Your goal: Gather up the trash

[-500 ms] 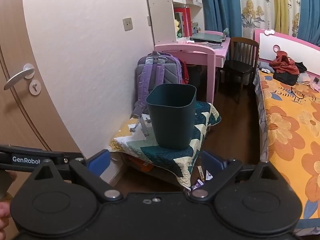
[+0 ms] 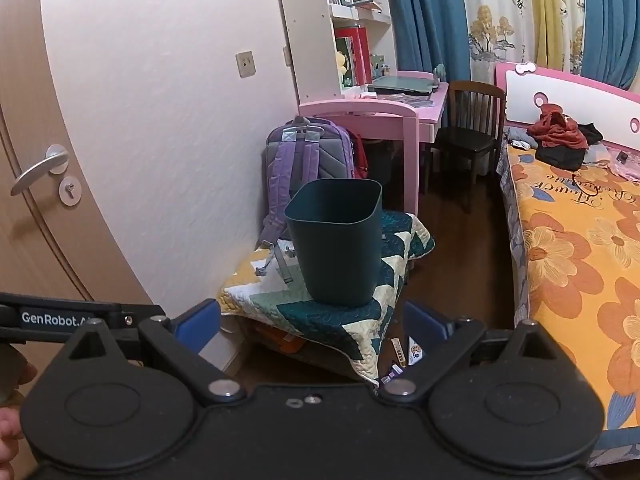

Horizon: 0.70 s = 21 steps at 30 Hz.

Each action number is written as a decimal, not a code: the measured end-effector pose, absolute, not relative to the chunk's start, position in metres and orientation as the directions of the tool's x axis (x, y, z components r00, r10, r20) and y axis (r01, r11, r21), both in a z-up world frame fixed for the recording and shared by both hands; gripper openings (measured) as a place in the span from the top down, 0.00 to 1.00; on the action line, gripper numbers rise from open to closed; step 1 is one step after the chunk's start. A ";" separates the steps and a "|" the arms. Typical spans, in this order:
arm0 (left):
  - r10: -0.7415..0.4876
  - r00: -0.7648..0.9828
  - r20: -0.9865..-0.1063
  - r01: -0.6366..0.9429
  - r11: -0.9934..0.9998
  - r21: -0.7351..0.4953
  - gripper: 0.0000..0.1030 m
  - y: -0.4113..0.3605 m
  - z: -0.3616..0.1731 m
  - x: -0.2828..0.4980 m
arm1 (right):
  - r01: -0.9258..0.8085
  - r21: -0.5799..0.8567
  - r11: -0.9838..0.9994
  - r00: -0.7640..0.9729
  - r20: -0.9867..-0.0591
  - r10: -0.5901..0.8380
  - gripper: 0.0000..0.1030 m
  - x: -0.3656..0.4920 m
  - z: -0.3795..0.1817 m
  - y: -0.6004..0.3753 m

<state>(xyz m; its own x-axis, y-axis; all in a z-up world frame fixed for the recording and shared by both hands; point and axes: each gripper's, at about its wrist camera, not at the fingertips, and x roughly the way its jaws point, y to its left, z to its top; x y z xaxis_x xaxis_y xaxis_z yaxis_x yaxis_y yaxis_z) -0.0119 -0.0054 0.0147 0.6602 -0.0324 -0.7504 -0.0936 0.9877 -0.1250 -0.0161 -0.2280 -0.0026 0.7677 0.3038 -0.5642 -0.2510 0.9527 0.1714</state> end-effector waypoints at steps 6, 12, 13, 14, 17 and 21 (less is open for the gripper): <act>-0.040 0.671 -0.740 -0.086 0.988 -0.131 0.00 -0.002 0.016 -0.013 | -0.250 0.164 0.954 0.772 -0.561 0.299 0.05 -0.015 -0.003 -0.227; -0.046 0.677 -0.735 -0.079 0.988 -0.134 0.00 -0.003 0.013 -0.016 | -0.249 0.158 0.956 0.777 -0.556 0.294 0.05 -0.019 -0.002 -0.227; -0.044 0.677 -0.735 -0.080 0.988 -0.133 0.00 -0.004 0.014 -0.016 | -0.249 0.161 0.955 0.777 -0.556 0.296 0.05 -0.019 -0.002 -0.228; -0.044 0.677 -0.735 -0.080 0.988 -0.133 0.00 -0.003 0.014 -0.016 | -0.249 0.162 0.955 0.777 -0.556 0.296 0.05 -0.019 -0.002 -0.228; -0.042 0.677 -0.735 -0.082 0.988 -0.132 0.00 -0.004 0.014 -0.016 | -0.246 0.159 0.956 0.777 -0.557 0.292 0.05 -0.019 -0.001 -0.227; -0.044 0.677 -0.734 -0.079 0.988 -0.132 0.00 -0.004 0.015 -0.015 | -0.246 0.157 0.956 0.777 -0.558 0.292 0.05 -0.020 -0.002 -0.227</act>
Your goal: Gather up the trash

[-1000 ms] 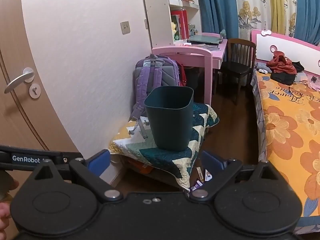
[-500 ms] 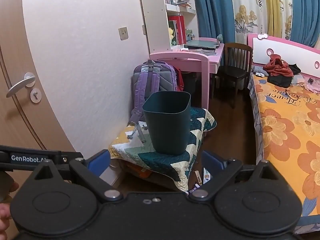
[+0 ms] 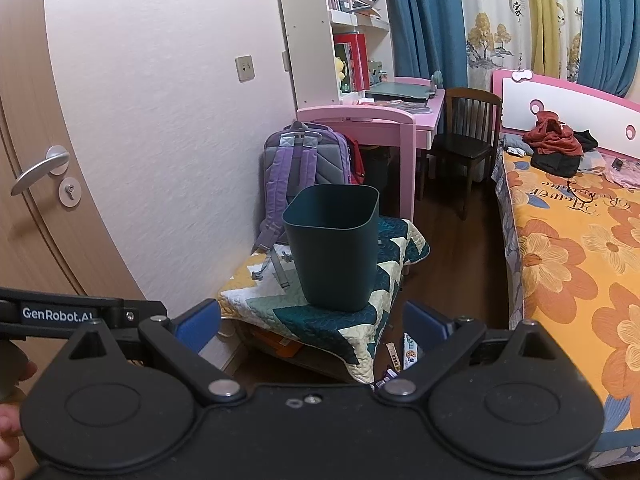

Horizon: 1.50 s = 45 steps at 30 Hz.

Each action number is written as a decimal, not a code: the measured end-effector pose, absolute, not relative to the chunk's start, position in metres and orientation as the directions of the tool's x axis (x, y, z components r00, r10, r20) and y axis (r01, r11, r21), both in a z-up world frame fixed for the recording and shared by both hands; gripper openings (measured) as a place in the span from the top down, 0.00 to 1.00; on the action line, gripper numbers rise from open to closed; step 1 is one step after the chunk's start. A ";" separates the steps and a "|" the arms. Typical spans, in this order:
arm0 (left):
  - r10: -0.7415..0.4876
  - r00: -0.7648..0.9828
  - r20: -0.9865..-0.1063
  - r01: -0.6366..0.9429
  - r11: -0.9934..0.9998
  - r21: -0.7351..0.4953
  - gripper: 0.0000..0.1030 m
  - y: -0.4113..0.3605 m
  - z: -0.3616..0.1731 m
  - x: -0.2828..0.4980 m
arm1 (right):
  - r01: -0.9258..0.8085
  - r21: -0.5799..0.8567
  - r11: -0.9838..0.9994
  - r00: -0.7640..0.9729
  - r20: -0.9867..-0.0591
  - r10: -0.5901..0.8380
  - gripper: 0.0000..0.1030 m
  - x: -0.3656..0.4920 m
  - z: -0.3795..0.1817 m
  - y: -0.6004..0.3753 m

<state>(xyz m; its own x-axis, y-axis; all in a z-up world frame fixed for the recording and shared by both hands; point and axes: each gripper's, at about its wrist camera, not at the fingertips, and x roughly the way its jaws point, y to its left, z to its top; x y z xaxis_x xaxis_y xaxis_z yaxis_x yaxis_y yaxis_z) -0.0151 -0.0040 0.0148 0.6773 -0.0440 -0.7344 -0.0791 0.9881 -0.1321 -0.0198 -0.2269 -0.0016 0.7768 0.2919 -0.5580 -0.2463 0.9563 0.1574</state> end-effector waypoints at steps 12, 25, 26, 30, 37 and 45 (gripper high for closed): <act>-0.058 0.686 -0.726 -0.053 0.990 -0.129 0.00 0.000 0.018 -0.010 | -0.225 0.155 0.962 0.780 -0.563 0.273 0.05 -0.020 -0.002 -0.226; -0.063 0.699 -0.713 -0.035 0.992 -0.123 0.00 0.003 0.019 -0.011 | -0.216 0.144 0.966 0.787 -0.560 0.259 0.05 -0.022 0.001 -0.226; -0.065 0.699 -0.713 -0.033 0.992 -0.123 0.00 0.003 0.019 -0.011 | -0.215 0.142 0.966 0.788 -0.558 0.258 0.05 -0.022 0.001 -0.226; -0.063 0.700 -0.711 -0.030 0.993 -0.117 0.00 0.003 0.020 -0.012 | -0.213 0.138 0.967 0.789 -0.559 0.253 0.05 -0.022 0.002 -0.223; -0.067 0.695 -0.715 -0.024 0.993 -0.116 0.00 0.005 0.021 -0.011 | -0.214 0.139 0.967 0.789 -0.559 0.255 0.05 -0.022 0.002 -0.223; -0.077 0.694 -0.716 -0.009 0.993 -0.116 0.00 0.003 0.021 -0.009 | -0.206 0.143 0.968 0.785 -0.567 0.251 0.06 -0.023 0.005 -0.223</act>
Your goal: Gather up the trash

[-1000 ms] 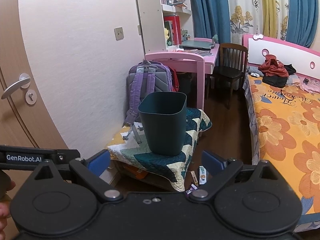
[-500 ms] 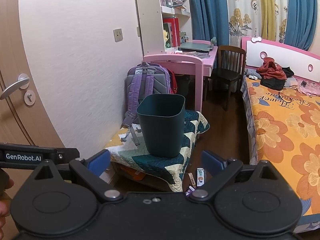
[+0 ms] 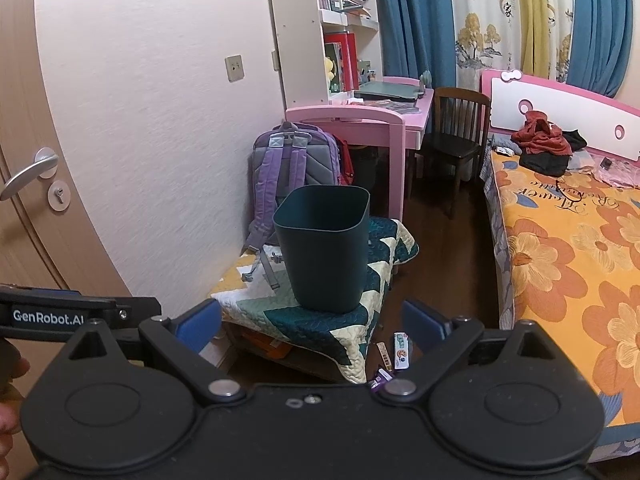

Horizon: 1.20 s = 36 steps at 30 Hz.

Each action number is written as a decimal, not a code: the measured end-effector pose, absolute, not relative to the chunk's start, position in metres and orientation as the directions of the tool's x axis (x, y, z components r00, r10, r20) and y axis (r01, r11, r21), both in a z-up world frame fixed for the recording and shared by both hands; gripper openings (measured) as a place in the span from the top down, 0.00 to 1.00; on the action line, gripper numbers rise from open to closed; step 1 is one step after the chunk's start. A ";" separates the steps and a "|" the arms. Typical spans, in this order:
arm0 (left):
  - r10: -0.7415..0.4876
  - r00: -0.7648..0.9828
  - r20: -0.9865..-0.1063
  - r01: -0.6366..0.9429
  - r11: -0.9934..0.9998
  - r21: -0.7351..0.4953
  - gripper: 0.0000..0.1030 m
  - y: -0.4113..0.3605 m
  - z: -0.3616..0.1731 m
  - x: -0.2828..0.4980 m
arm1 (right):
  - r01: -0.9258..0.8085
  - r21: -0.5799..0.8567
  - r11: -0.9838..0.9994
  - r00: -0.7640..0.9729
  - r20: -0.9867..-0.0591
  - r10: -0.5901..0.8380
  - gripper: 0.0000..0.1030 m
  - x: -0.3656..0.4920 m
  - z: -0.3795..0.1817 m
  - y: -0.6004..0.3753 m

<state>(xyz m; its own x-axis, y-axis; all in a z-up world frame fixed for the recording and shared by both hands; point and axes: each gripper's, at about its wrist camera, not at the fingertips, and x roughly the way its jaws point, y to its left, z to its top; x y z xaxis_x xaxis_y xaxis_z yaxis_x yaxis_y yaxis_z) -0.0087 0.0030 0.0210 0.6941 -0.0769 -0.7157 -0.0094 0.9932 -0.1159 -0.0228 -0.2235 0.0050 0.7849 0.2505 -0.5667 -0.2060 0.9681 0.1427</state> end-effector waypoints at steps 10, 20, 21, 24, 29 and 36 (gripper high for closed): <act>-0.089 0.686 -0.722 0.006 0.993 -0.117 0.00 -0.001 0.018 -0.001 | -0.192 0.138 0.972 0.786 -0.571 0.236 0.06 -0.020 0.007 -0.222; -0.110 0.670 -0.735 0.020 0.991 -0.130 0.00 -0.012 0.010 0.025 | -0.182 0.141 0.973 0.784 -0.576 0.230 0.06 -0.005 0.003 -0.226; -0.113 0.667 -0.736 0.019 0.991 -0.135 0.00 -0.013 0.008 0.030 | -0.178 0.148 0.973 0.783 -0.578 0.231 0.06 -0.001 0.001 -0.229; -0.101 0.651 -0.752 0.007 0.992 -0.128 0.00 -0.018 0.000 0.046 | -0.161 0.158 0.974 0.779 -0.586 0.224 0.07 0.016 -0.005 -0.239; -0.072 0.619 -0.782 -0.008 0.995 -0.098 0.00 -0.038 -0.023 0.088 | -0.123 0.172 0.977 0.772 -0.602 0.203 0.07 0.053 -0.023 -0.264; -0.029 0.543 -0.840 -0.064 0.995 -0.075 0.00 -0.072 -0.072 0.158 | -0.124 0.183 0.975 0.723 -0.656 0.215 0.11 0.127 -0.068 -0.314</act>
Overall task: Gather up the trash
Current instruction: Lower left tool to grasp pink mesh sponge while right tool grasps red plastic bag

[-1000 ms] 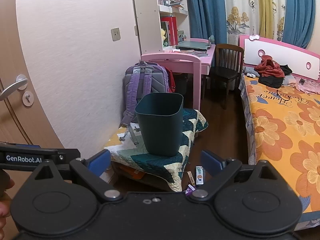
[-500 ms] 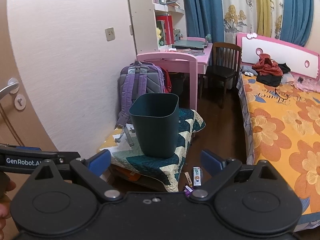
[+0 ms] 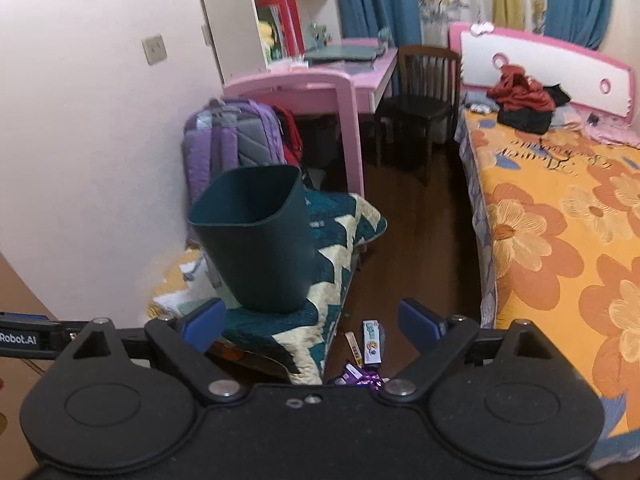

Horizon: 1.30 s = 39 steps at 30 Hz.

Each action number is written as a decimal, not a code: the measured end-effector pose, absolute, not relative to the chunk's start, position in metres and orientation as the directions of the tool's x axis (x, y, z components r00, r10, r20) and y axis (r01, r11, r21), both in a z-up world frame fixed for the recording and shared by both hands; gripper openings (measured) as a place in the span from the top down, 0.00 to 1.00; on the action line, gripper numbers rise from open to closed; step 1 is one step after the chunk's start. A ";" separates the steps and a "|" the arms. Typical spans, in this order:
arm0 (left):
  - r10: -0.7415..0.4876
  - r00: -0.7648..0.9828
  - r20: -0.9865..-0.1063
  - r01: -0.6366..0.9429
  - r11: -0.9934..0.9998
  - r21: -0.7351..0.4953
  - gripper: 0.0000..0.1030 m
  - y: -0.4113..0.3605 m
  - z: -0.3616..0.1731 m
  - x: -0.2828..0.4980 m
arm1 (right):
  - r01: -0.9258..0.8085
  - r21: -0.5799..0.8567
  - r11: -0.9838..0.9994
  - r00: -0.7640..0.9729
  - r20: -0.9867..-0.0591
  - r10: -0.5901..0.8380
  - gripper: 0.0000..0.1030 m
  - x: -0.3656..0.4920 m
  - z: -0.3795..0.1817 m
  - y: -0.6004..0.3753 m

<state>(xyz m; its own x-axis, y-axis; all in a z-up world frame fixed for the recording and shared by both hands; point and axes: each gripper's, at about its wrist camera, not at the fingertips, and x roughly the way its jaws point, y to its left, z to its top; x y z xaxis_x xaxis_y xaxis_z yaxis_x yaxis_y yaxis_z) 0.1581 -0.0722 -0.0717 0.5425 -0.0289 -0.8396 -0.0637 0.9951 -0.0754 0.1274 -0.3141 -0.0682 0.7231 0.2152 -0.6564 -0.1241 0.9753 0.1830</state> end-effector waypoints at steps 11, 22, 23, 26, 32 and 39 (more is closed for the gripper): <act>0.106 0.367 -0.924 0.015 0.993 0.119 0.00 -0.077 -0.245 0.241 | -0.278 0.054 0.959 0.571 -0.793 0.210 0.19 0.237 -0.186 -0.340; 0.055 0.200 -0.978 0.201 0.975 0.096 0.00 -0.045 -0.485 0.271 | -0.232 0.119 0.965 0.435 -0.875 0.212 0.19 0.249 -0.375 -0.277; 0.052 0.185 -0.981 0.190 0.978 0.087 0.00 -0.042 -0.504 0.273 | -0.225 0.135 0.965 0.409 -0.886 0.219 0.19 0.245 -0.401 -0.269; 0.048 0.138 -0.989 0.133 0.989 0.067 0.00 -0.033 -0.567 0.281 | -0.240 0.158 0.958 0.336 -0.912 0.235 0.19 0.231 -0.469 -0.244; 0.006 0.046 -0.999 0.047 0.999 0.009 0.00 -0.030 -0.679 0.293 | -0.335 0.153 0.930 0.192 -0.955 0.226 0.21 0.203 -0.605 -0.200; -0.008 -0.043 -0.999 0.029 1.000 -0.009 0.00 -0.037 -0.787 0.293 | -0.375 0.166 0.912 0.075 -0.975 0.208 0.22 0.184 -0.734 -0.163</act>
